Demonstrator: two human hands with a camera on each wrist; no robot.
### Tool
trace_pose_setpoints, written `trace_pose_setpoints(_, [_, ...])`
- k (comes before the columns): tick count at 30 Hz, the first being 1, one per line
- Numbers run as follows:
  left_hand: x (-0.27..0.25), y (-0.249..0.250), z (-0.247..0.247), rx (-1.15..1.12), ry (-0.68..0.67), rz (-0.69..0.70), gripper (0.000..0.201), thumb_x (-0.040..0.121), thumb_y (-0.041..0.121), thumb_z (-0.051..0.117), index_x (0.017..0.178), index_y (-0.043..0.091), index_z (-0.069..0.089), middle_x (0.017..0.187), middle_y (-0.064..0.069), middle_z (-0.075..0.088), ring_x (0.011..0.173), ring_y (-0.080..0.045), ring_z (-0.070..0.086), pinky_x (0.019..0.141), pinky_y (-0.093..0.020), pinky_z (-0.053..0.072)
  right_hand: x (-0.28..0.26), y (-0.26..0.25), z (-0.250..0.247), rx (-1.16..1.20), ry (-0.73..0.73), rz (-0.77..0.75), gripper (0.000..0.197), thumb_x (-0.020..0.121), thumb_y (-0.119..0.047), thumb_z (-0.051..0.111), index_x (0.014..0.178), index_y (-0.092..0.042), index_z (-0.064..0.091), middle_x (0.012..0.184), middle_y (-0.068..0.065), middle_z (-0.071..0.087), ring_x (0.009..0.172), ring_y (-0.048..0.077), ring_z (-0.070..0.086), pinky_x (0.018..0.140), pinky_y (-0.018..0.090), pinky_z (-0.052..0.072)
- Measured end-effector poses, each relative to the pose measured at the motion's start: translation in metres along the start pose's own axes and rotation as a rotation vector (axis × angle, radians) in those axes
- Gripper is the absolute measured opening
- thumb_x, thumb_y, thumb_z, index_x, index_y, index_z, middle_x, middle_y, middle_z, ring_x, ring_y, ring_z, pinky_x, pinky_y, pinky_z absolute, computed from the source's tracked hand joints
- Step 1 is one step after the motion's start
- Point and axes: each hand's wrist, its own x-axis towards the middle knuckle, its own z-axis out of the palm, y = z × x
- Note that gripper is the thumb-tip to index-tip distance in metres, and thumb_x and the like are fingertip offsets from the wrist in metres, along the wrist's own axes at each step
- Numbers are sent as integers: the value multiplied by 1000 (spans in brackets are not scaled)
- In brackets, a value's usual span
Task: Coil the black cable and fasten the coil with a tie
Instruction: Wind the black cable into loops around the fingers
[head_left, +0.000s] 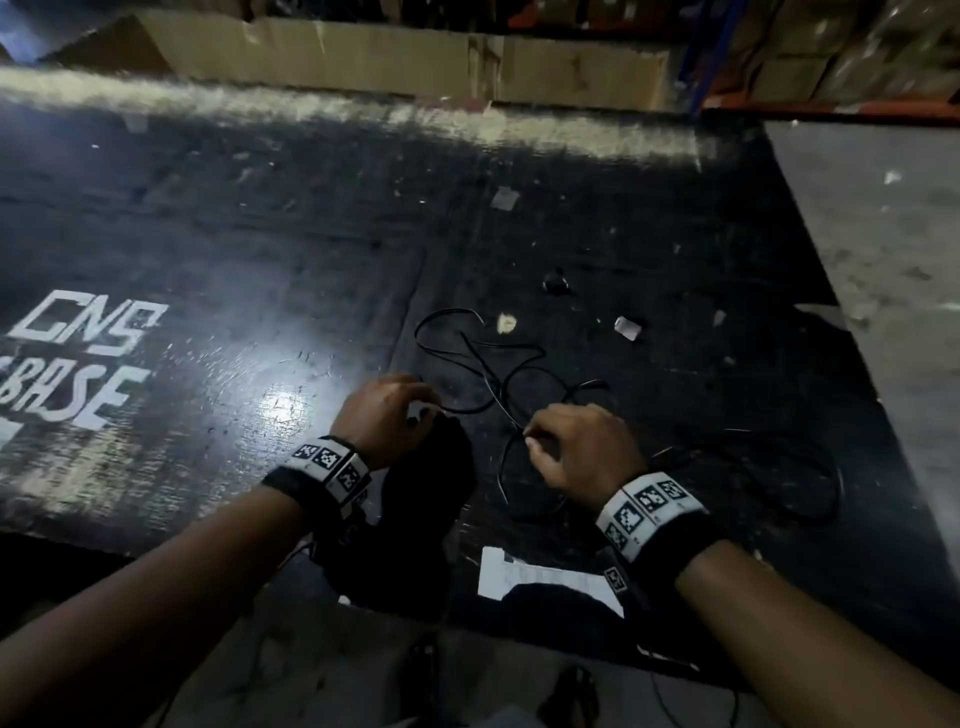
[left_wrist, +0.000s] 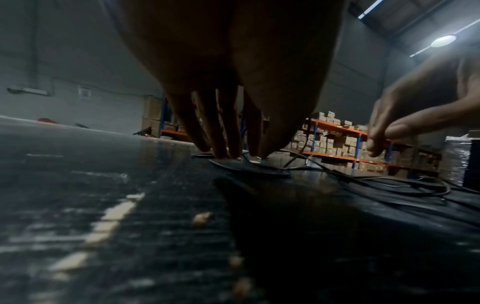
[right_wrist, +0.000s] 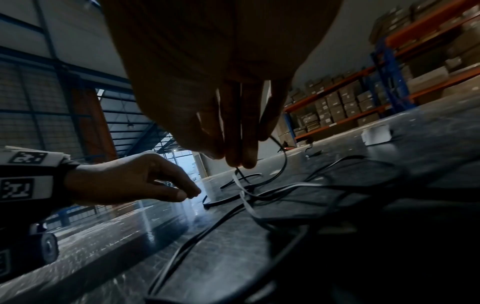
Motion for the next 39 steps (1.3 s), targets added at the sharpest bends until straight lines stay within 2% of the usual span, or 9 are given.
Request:
trace_pose_setpoints(5, [9, -5, 6, 42, -106, -35, 33, 85, 23, 75, 118, 20, 74, 129, -9, 62, 120, -32, 56, 87, -45, 57, 34, -23, 21, 48, -188, -32, 19, 85, -25, 64, 102, -19, 70, 106, -1, 70, 100, 23, 66, 82, 37, 54])
trace_pose_setpoints(10, [11, -9, 12, 47, -43, -16, 14, 89, 22, 72, 102, 16, 73, 117, -9, 63, 107, -30, 57, 84, -46, 55, 52, -36, 49, 12, -282, -30, 48, 89, -23, 64, 137, -20, 55, 134, -2, 58, 118, 23, 58, 93, 39, 54])
trace_pose_setpoints(14, [6, -8, 6, -36, 40, 59, 10, 91, 23, 69, 99, 17, 66, 116, -8, 59, 101, -28, 58, 75, -46, 57, 58, -39, 56, 55, -217, 0, 18, 92, -18, 60, 107, -11, 64, 109, 7, 66, 106, 29, 61, 85, 39, 50])
trace_pose_setpoints(17, [0, -5, -9, -277, 77, 42, 17, 94, 26, 70, 107, 20, 61, 117, -3, 58, 101, -19, 64, 80, -41, 59, 58, -37, 50, 212, -131, 34, 8, 89, -18, 61, 93, -12, 64, 97, 7, 70, 92, 30, 66, 78, 39, 53])
trace_pose_setpoints(22, [-2, 12, -39, -767, 117, -276, 39, 93, 36, 73, 129, 23, 62, 129, 3, 69, 115, -13, 68, 98, -38, 58, 50, -41, 21, 496, 74, 66, 6, 84, -20, 71, 89, -17, 72, 84, -1, 75, 76, 15, 69, 69, 25, 52])
trace_pose_setpoints(30, [0, 75, -66, -1184, 12, -86, 37, 106, 16, 49, 137, 2, 63, 137, -10, 70, 131, -24, 64, 110, -41, 51, 39, -50, -14, 637, 153, 44, 11, 79, -22, 64, 89, -21, 68, 83, 0, 72, 75, 17, 69, 71, 39, 57])
trace_pose_setpoints(32, [2, 89, -77, -1312, 24, -90, 40, 104, 18, 48, 136, -1, 62, 136, -14, 70, 130, -27, 64, 109, -40, 51, 37, -49, -20, 717, 144, 22, 10, 80, -19, 63, 90, -18, 66, 82, -5, 71, 75, 13, 69, 72, 34, 57])
trace_pose_setpoints(35, [8, 103, -100, -1552, 26, -132, 45, 103, 24, 41, 140, 4, 57, 137, -16, 68, 130, -27, 64, 104, -41, 55, 34, -46, -27, 881, 90, 10, 22, 92, -11, 61, 82, -29, 68, 72, -17, 71, 69, -4, 63, 66, 19, 50])
trace_pose_setpoints(39, [21, 102, -131, -1808, 53, -131, 45, 107, 37, 33, 143, 24, 56, 146, -12, 63, 137, -27, 58, 107, -63, 46, 26, -38, -37, 972, 29, 4, 42, 102, -10, 54, 76, -37, 73, 63, -3, 66, 62, 2, 61, 64, 15, 46])
